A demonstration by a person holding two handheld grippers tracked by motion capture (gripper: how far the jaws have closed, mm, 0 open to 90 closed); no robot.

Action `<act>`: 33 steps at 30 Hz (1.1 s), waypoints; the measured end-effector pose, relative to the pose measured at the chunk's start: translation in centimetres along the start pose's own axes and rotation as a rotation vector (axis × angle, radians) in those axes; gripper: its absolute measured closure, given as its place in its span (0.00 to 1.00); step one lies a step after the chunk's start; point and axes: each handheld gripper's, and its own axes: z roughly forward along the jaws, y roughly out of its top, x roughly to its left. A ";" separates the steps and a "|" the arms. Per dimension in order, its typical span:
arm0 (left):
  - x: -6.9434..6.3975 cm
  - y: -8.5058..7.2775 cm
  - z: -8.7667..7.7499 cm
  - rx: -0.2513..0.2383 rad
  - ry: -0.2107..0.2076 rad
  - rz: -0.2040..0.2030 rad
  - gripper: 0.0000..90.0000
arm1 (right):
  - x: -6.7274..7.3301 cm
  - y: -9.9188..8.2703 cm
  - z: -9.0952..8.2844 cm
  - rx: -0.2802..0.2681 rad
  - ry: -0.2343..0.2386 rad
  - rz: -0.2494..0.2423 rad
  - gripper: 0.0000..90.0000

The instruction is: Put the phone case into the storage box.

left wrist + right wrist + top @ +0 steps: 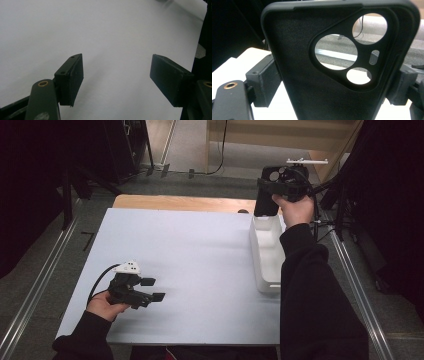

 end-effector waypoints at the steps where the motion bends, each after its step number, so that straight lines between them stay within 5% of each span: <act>1: 0.0 0.0 0.0 -0.002 -0.001 -0.003 0.30 | -0.1 0.0 0.2 -0.004 0.000 0.010 0.15; 17: 0.1 0.0 0.1 0.004 -0.005 0.003 0.30 | -2.6 0.2 2.5 -0.016 -0.051 0.055 0.15; 33: 0.2 0.0 0.0 -0.002 -0.007 0.001 0.30 | -2.7 -1.7 4.3 -0.023 -0.102 0.054 0.15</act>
